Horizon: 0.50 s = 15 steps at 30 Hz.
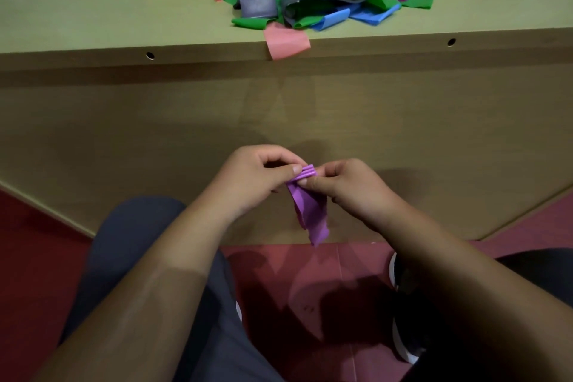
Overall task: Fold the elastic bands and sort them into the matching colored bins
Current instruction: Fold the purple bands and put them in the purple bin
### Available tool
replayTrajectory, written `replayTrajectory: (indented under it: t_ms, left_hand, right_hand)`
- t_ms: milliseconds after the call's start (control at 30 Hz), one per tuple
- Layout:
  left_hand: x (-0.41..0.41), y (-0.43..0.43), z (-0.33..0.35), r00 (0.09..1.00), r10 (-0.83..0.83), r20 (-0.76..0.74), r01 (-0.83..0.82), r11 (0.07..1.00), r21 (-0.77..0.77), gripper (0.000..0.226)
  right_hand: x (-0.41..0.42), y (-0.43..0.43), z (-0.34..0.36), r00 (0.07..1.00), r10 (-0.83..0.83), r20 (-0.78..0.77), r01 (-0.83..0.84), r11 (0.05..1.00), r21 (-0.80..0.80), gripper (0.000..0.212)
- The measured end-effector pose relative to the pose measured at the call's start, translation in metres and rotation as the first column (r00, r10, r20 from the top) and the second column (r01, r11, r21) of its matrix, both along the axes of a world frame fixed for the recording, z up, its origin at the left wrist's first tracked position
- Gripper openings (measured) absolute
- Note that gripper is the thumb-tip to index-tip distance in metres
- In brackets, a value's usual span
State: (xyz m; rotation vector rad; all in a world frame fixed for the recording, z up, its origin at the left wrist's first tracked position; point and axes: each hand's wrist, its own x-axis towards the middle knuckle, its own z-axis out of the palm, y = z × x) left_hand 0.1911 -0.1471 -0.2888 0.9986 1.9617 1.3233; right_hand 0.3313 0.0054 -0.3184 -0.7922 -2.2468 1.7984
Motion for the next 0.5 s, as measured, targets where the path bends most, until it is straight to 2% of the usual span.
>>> replayTrajectory:
  t_ms: [133,233,333,500]
  left_hand:
    - [-0.0009,-0.0004,0.0008,1.000,0.016,0.024,-0.016,1.000,-0.003,0.012]
    - [-0.0007,-0.0011,0.0027,0.998,0.030,0.053,-0.030,1.000,-0.004,0.013]
    - [0.0019,-0.0009,0.0039,0.996,0.037,0.083,-0.037,0.999,-0.001,0.018]
    - [0.0000,-0.0001,0.0051,0.984,0.093,0.150,-0.099,0.994,0.035,0.024]
  right_hand:
    - [-0.0020,0.0008,-0.0029,0.997,-0.042,0.069,0.036,0.996,0.077,0.037]
    - [-0.0004,-0.0011,-0.0002,0.998,-0.054,0.008,0.054,0.997,0.056,0.043]
    - [0.0000,-0.0027,0.0044,0.994,-0.046,-0.096,0.040,0.997,-0.060,0.030]
    - [-0.0001,-0.0021,0.0048,0.988,-0.043,-0.149,0.020,0.987,-0.157,0.014]
